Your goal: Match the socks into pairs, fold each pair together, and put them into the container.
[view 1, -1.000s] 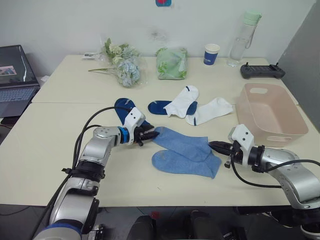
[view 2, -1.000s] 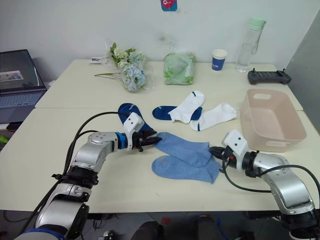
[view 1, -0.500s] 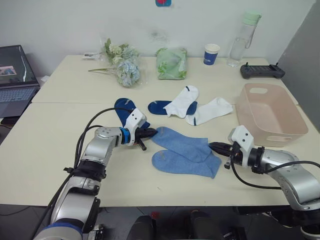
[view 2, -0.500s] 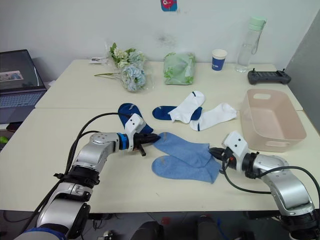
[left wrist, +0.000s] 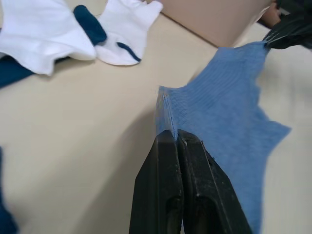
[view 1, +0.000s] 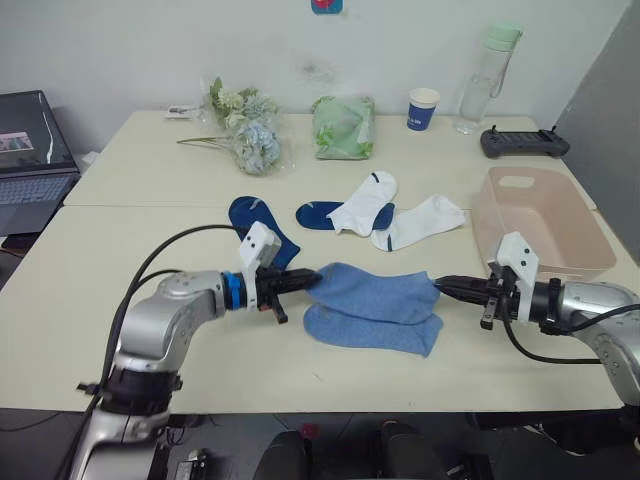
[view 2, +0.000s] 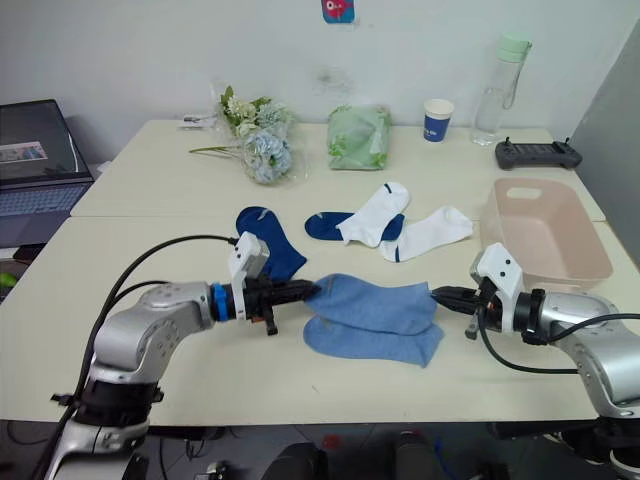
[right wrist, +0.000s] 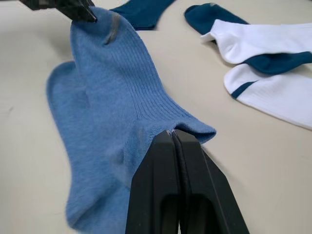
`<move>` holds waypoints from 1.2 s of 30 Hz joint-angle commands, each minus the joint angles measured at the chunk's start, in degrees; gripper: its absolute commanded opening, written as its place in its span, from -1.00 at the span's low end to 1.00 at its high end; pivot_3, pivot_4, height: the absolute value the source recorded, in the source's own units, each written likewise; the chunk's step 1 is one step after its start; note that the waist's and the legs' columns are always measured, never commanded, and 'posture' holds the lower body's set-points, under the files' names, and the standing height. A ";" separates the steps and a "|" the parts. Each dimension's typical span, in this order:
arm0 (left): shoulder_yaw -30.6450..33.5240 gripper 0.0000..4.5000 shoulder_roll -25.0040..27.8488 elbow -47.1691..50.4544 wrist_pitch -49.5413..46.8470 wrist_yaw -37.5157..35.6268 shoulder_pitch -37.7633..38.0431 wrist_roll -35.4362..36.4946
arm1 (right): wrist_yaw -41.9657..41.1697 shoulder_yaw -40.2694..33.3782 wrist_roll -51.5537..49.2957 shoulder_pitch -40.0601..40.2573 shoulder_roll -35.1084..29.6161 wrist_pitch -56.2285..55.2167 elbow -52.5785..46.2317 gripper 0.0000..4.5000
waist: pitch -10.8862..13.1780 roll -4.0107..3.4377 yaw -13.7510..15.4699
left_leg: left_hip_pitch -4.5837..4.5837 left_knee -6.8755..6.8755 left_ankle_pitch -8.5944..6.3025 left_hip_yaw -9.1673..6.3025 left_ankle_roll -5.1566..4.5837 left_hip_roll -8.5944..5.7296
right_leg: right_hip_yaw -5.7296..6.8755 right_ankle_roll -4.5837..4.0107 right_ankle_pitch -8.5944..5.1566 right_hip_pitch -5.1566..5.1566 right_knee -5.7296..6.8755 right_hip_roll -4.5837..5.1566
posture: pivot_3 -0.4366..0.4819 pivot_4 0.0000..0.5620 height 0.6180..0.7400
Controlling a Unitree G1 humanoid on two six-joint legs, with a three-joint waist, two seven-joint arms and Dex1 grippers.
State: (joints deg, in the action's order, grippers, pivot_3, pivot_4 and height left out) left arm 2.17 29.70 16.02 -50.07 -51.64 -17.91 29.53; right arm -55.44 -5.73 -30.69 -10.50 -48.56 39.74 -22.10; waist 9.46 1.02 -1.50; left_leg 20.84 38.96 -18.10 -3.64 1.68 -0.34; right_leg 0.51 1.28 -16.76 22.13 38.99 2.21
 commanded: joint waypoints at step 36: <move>-0.96 -0.99 -0.49 4.68 2.89 11.12 11.27 6.71 | -7.29 3.34 -0.30 -1.35 -4.21 -1.46 7.60 -1.00 | 0.01 -0.01 0.75 | -0.02 -0.03 0.00 0.06 0.00 -0.02 | -0.01 0.00 0.00 -0.02 -0.06 0.02 | -0.05 -0.47 1.00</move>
State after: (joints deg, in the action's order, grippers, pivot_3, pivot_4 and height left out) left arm 1.42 29.06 20.41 -48.42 -40.14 -6.37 36.65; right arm -62.16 -2.45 -30.73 -11.02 -53.04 39.18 -13.68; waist 9.47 1.01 -0.74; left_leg 20.83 38.93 -18.10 -3.58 1.68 -0.36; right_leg 0.50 1.27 -16.76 22.11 38.93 2.22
